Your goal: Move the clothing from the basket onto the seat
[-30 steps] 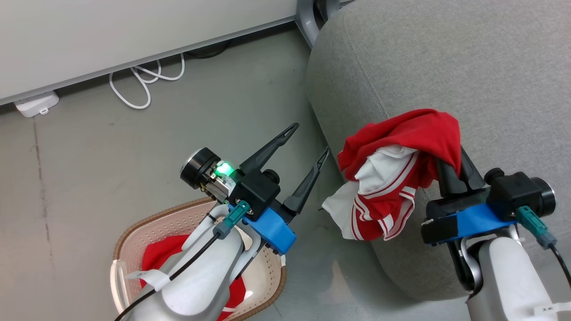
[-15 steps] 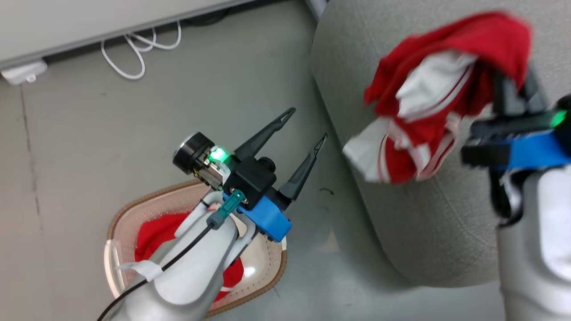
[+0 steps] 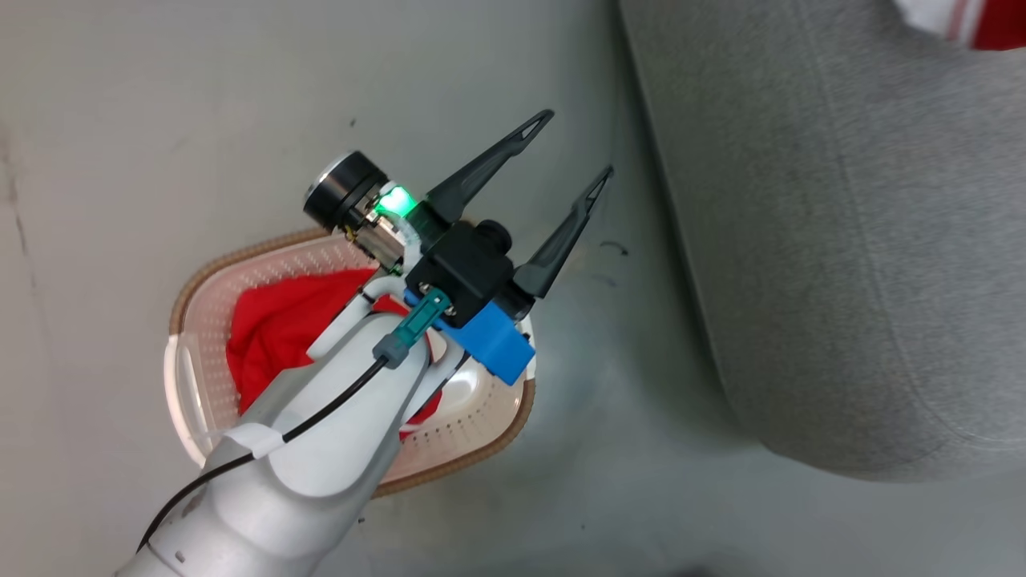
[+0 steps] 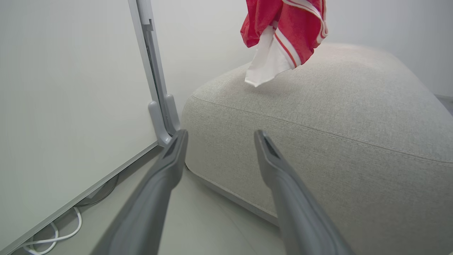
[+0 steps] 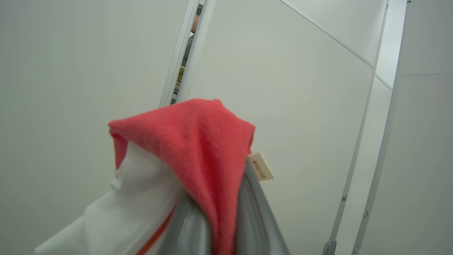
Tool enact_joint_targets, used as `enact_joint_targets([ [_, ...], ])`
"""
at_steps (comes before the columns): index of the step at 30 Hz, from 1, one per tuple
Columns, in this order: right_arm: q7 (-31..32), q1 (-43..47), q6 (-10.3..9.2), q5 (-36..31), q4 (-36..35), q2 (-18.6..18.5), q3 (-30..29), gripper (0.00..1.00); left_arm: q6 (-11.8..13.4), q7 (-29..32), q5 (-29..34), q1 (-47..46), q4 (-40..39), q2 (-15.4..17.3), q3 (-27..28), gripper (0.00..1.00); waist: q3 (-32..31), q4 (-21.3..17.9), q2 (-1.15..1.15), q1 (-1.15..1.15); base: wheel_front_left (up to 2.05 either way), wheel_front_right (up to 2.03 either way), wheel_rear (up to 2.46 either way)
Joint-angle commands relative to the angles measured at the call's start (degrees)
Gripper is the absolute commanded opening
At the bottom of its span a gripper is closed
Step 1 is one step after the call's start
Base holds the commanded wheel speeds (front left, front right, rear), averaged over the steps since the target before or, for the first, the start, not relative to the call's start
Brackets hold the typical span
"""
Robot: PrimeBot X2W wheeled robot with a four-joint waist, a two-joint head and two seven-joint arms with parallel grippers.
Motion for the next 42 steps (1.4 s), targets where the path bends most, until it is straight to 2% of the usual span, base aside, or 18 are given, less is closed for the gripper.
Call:
enact_joint_targets([
  [1,-0.22,-1.49,0.01,-0.68,0.73,-1.23,-1.24,0.00,-0.04,-0.16,0.33,-1.39,-0.36,-0.12,-0.07,1.00,3.32,1.71,0.00,-0.01,0.00,0.00,0.00],
  [5,-0.23,-3.62,0.01,-0.63,5.59,-5.30,-4.51,0.00,-0.04,-0.16,0.32,-2.62,-0.76,-0.52,-0.18,1.00,5.82,2.76,0.00,-0.01,0.00,0.00,0.00],
  [8,-0.22,-3.61,0.01,-0.89,11.54,-7.53,-5.85,0.00,-0.05,-0.16,0.43,-3.19,-0.79,-0.67,-0.45,1.00,6.98,3.42,0.00,-0.01,0.00,0.00,0.00],
  [9,-0.22,-3.61,0.01,-0.89,11.54,-7.53,-5.85,0.00,-0.05,-0.16,0.43,-3.19,-0.79,-0.67,-0.45,1.00,6.98,3.42,0.00,-0.01,0.00,0.00,0.00],
  [11,-0.22,-2.92,0.01,-1.43,17.51,-8.85,-6.55,0.00,-0.05,-0.16,0.31,-3.28,-0.82,-0.73,-0.45,1.00,7.54,4.05,0.00,-0.01,0.00,0.00,0.00],
  [17,-0.22,-0.36,0.01,-1.83,27.14,-8.36,-7.49,0.00,-0.05,-0.16,0.23,-3.11,-1.10,-0.73,0.09,1.00,7.66,4.72,0.00,-0.01,0.00,0.00,0.00],
  [23,-0.22,2.21,0.01,-1.71,31.09,-6.68,-8.14,0.00,-0.04,-0.16,0.15,-2.51,-1.02,-0.65,0.53,1.00,7.21,4.80,0.00,-0.01,0.00,0.00,0.00],
  [24,-0.22,2.83,0.01,-1.53,30.91,-6.29,-8.31,0.27,-0.04,-0.16,0.11,-2.32,-0.94,-0.70,0.58,1.00,6.98,4.75,0.00,-0.01,0.00,0.00,0.00],
  [25,-0.22,3.44,0.01,-1.53,30.66,-5.89,-8.44,0.45,-0.04,-0.16,0.05,-2.13,-0.85,-0.79,0.62,1.00,6.67,4.71,0.00,-0.01,0.00,0.00,0.00],
  [26,-0.22,3.95,0.01,-1.49,30.40,-5.50,-8.54,1.00,-0.04,-0.16,-0.03,-1.96,-0.74,-0.87,0.71,1.00,6.30,4.67,0.00,-0.01,0.00,0.00,0.00],
  [35,-0.22,12.66,0.01,-2.26,25.40,-2.07,-7.83,1.00,0.44,-0.16,-1.08,1.09,-0.79,-1.70,2.43,1.00,0.25,4.80,0.00,-0.01,0.00,0.00,0.00],
  [42,-0.22,23.23,0.02,-2.23,15.00,1.69,-4.35,1.00,1.13,-0.16,-2.26,6.49,-1.46,-2.41,5.81,1.00,-6.69,6.22,0.00,-0.01,0.00,0.00,0.00],
])
